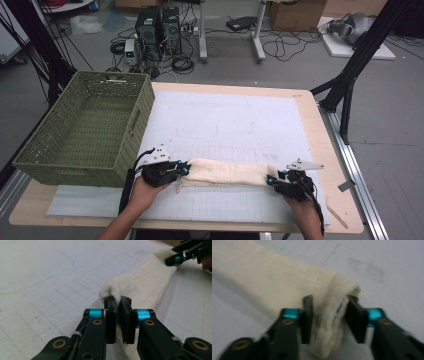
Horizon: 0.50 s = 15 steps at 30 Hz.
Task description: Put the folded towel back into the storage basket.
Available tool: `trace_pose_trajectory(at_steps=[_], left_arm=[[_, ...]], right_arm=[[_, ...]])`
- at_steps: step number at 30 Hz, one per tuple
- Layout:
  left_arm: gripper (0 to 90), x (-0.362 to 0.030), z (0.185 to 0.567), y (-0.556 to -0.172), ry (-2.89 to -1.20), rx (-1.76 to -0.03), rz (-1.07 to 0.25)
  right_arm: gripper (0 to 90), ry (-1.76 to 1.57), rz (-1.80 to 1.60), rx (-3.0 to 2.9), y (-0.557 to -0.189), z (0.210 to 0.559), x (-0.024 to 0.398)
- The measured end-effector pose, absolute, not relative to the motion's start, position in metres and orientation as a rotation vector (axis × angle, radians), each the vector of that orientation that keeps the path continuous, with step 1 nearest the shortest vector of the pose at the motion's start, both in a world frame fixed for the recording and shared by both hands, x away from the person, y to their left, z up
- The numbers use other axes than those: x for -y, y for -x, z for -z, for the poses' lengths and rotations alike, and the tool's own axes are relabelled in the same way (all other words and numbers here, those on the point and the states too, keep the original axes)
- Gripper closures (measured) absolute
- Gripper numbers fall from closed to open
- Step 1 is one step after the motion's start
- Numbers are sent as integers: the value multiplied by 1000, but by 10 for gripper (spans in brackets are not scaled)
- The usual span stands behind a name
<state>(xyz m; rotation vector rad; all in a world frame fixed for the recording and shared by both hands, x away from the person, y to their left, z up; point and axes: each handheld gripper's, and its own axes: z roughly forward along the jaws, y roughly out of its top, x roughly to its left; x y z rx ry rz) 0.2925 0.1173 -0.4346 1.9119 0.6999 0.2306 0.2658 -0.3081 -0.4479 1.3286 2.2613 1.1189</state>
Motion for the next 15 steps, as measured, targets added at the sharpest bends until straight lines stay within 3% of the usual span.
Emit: trace_pose_trajectory(at_steps=[2, 15], left_arm=[[840, -118, 434, -292, -1911, -702, -231], [844, -131, 417, -287, -1860, -698, -259]], right_arm=[[789, -1297, -1108, -2284, -266, 446, 305], [806, -1133, -1231, -2212, -267, 430, 306]])
